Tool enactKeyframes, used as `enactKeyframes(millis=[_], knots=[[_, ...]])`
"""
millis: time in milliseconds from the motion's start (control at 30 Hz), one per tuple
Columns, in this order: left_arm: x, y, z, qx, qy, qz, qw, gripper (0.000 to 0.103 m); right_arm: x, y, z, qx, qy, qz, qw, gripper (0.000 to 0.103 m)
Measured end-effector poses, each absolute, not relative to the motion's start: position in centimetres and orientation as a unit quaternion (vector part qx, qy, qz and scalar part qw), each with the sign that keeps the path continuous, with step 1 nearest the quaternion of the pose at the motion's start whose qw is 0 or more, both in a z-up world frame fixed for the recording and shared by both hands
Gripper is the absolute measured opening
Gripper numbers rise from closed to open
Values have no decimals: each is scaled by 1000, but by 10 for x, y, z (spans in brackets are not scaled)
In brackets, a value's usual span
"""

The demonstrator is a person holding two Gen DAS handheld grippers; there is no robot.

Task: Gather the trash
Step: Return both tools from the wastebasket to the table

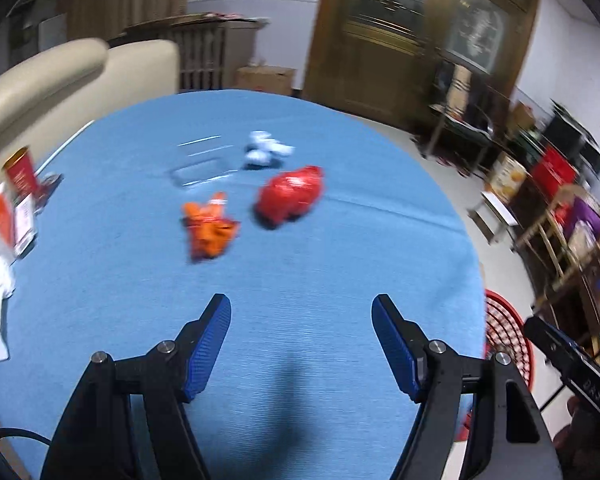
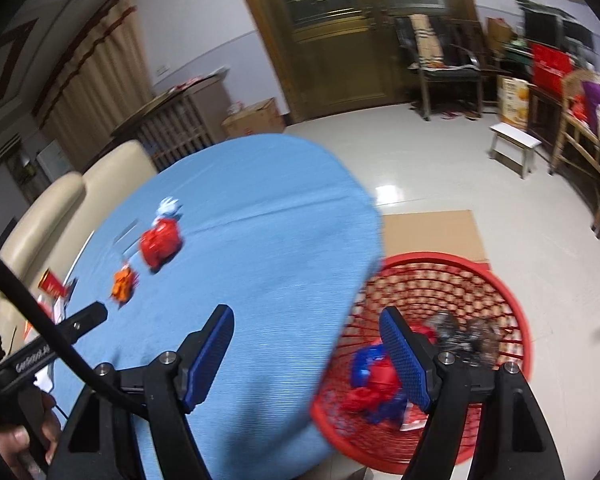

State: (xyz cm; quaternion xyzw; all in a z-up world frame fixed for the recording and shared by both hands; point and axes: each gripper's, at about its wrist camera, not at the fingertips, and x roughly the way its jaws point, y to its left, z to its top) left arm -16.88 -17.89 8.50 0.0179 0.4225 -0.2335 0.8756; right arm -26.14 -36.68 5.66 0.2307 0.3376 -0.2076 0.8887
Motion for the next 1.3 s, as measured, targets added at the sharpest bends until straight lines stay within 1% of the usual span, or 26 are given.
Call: enactKeyframes(millis=[367, 600, 1067, 1300], knots=[[-140, -122, 71, -19, 434, -171, 884, 74, -203, -311, 52, 187, 365, -141, 901, 79], [-127, -104, 62, -28, 442, -150, 884, 74, -179, -291, 49, 168, 377, -116, 904, 79], [-115, -105, 52, -22, 453, -139, 880, 74, -155, -270, 41, 149, 392, -90, 903, 79], [-98, -118, 50, -15, 458, -143, 877, 74, -149, -267, 38, 145, 396, -84, 903, 79]])
